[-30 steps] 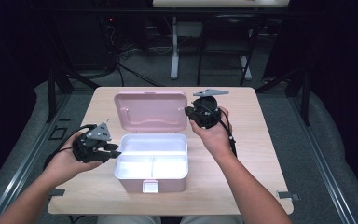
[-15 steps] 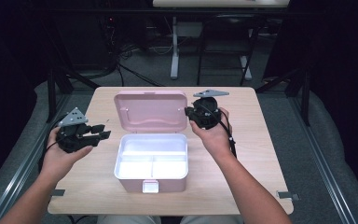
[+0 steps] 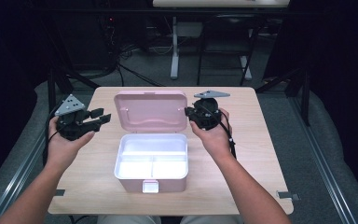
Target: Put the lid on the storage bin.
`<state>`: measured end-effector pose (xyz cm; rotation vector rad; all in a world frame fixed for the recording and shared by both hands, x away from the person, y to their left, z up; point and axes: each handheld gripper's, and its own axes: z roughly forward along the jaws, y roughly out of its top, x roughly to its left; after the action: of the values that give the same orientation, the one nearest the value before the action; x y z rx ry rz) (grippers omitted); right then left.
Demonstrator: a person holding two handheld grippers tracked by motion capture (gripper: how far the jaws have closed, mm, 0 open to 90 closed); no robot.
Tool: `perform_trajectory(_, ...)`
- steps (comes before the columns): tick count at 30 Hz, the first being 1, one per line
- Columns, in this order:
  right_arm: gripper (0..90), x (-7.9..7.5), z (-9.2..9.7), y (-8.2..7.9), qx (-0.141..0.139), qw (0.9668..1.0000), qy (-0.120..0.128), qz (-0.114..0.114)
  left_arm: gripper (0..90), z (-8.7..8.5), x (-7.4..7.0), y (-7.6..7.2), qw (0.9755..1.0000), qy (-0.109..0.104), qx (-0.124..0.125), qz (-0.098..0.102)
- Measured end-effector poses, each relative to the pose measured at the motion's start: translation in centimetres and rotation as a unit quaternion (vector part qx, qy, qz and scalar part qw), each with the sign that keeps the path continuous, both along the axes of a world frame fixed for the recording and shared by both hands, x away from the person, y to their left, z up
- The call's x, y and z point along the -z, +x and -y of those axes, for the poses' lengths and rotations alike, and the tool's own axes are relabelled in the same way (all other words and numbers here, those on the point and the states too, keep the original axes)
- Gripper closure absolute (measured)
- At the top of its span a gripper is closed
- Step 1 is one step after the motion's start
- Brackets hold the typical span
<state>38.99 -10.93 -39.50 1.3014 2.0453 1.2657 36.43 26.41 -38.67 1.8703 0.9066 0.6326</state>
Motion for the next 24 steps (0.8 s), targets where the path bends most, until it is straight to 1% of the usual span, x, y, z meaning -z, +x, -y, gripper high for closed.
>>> perform_trajectory(2,87.2,0.0,0.0,0.0,0.000,1.0000,0.002,0.000,60.6,0.3,-0.3,0.1,0.9999,-0.009,-0.006,0.008)
perform_trajectory(4,87.2,0.0,0.0,0.0,0.001,1.0000,0.001,0.001,60.6,0.6,-0.4,0.3,0.9998,-0.016,-0.007,0.010)
perform_trajectory(5,87.2,0.0,0.0,-0.1,0.001,1.0000,0.001,0.002,60.6,0.8,-0.5,0.4,0.9997,-0.017,-0.008,0.014)
perform_trajectory(7,87.2,0.1,0.0,-0.1,0.001,1.0000,0.001,0.002,60.3,1.1,-0.6,0.6,0.9997,-0.016,-0.008,0.014)
perform_trajectory(9,87.1,0.1,0.0,-0.1,0.000,1.0000,0.002,0.004,59.8,1.5,-0.7,0.8,0.9995,-0.022,-0.008,0.020)
perform_trajectory(10,87.1,0.1,0.0,-0.1,0.000,1.0000,0.002,0.005,59.4,1.6,-0.8,0.8,0.9996,-0.021,-0.007,0.019)
perform_trajectory(12,87.1,0.2,0.0,-0.1,0.001,1.0000,0.003,0.007,59.3,2.0,-0.9,1.0,0.9991,-0.029,-0.011,0.028)
perform_trajectory(15,87.1,0.2,0.0,-0.2,0.001,1.0000,0.004,0.008,59.8,2.2,-0.8,1.4,0.9988,-0.035,-0.021,0.028)
perform_trajectory(18,87.1,0.3,0.0,-0.2,0.002,0.9999,0.006,0.009,63.0,2.3,-0.7,1.9,0.9986,-0.041,-0.022,0.026)
perform_trajectory(21,87.0,0.3,0.1,-0.2,-0.001,0.9999,0.004,0.011,67.8,2.5,-0.8,2.2,0.9982,-0.045,-0.023,0.031)
perform_trajectory(24,87.0,0.3,0.1,-0.3,-0.002,0.9999,0.003,0.014,70.9,2.7,-0.7,2.6,0.9982,-0.048,-0.022,0.027)
